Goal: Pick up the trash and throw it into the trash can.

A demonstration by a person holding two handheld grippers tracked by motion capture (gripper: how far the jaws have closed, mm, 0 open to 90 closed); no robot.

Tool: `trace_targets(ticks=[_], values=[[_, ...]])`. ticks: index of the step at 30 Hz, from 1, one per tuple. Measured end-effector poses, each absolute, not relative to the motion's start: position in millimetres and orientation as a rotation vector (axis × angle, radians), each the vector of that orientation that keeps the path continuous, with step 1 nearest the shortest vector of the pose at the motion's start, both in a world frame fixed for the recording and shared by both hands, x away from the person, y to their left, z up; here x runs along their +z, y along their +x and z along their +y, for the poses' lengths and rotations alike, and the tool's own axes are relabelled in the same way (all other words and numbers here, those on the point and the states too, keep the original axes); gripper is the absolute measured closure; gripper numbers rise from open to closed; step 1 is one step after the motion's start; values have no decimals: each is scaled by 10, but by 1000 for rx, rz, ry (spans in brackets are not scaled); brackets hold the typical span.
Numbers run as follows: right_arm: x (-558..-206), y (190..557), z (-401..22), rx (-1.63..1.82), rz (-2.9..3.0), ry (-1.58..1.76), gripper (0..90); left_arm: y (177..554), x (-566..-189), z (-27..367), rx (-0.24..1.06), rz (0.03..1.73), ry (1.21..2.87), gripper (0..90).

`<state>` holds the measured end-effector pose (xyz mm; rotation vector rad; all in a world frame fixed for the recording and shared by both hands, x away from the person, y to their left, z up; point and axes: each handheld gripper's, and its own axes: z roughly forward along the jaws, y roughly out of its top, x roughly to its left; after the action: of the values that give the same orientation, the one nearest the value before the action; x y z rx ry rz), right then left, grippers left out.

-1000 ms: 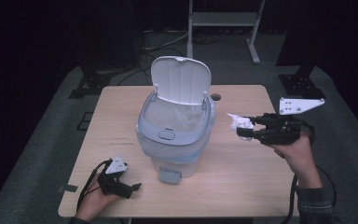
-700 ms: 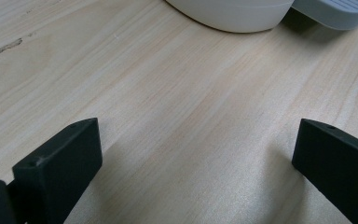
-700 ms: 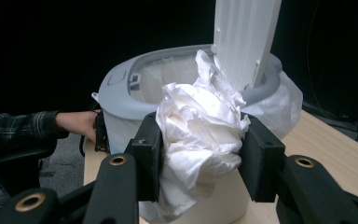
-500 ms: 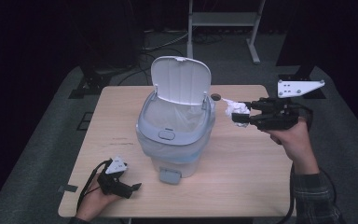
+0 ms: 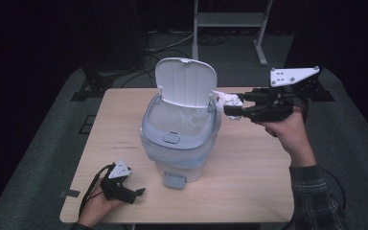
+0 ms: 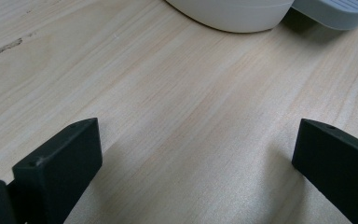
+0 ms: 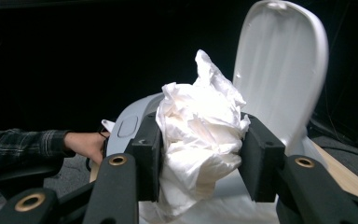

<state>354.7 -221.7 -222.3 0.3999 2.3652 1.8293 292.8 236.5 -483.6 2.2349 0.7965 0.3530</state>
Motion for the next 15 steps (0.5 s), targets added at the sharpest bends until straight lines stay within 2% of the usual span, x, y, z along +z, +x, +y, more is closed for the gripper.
trace_targets(ticks=[15], values=[[-2108,3698,-1715,1842,2403,327,545,2928,-4836,2365,353,797,2235,4]])
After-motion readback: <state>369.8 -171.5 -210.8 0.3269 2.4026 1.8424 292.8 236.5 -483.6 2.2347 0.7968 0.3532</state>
